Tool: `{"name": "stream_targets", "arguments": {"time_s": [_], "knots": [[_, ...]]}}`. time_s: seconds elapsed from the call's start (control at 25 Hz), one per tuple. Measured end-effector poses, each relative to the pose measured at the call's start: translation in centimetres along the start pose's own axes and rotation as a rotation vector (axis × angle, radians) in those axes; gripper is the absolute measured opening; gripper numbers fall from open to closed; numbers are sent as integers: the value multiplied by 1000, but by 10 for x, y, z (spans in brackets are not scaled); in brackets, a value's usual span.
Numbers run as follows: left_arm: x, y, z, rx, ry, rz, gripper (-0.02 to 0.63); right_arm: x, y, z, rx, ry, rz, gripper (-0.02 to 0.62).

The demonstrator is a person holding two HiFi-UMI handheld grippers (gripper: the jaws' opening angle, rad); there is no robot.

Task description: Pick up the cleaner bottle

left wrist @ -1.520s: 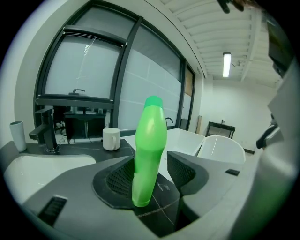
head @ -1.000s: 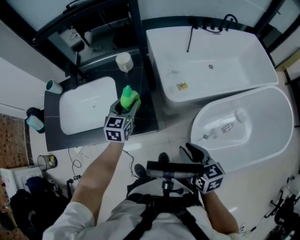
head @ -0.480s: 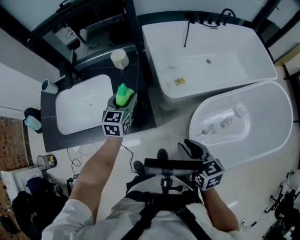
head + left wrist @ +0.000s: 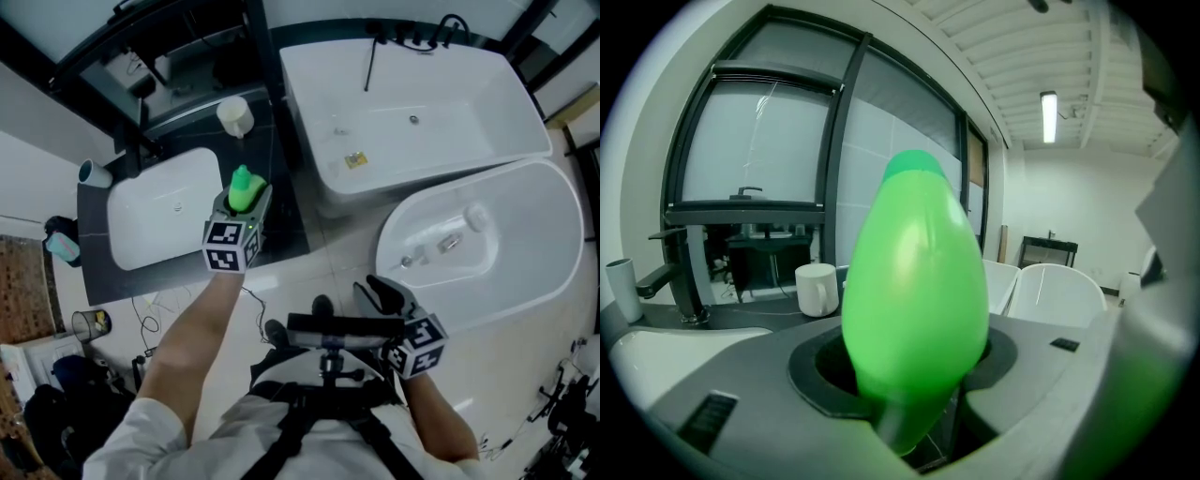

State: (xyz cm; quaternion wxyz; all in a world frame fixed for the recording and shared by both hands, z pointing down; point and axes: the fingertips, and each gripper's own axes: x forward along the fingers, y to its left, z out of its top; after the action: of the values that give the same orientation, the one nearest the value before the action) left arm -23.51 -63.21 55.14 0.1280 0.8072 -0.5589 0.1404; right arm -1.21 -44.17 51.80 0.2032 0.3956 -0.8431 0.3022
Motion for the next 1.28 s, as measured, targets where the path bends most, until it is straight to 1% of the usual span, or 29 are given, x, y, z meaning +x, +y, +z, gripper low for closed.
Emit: {"name": "stream_targets", "arguments": {"time_s": [0.28, 0.44, 0.68, 1.04, 1.16, 1.28], "knots": [[2, 5, -4, -21, 3, 21, 192, -2, -2, -2, 7, 4, -1, 126], [2, 4, -3, -28, -15, 15, 193, -6, -5, -4, 20, 8, -11, 126], [4, 4, -4, -78, -28, -4, 196, -5, -6, -6, 27, 12, 0, 126], [5, 5, -8, -51, -2, -6, 198, -2, -4, -6, 24, 17, 7, 126], [5, 7, -7, -64, -8, -6, 195, -2, -4, -7, 23, 18, 5, 126], [4, 8, -7, -49, -13, -10, 195, -1, -4, -7, 24, 18, 5, 126]]}}
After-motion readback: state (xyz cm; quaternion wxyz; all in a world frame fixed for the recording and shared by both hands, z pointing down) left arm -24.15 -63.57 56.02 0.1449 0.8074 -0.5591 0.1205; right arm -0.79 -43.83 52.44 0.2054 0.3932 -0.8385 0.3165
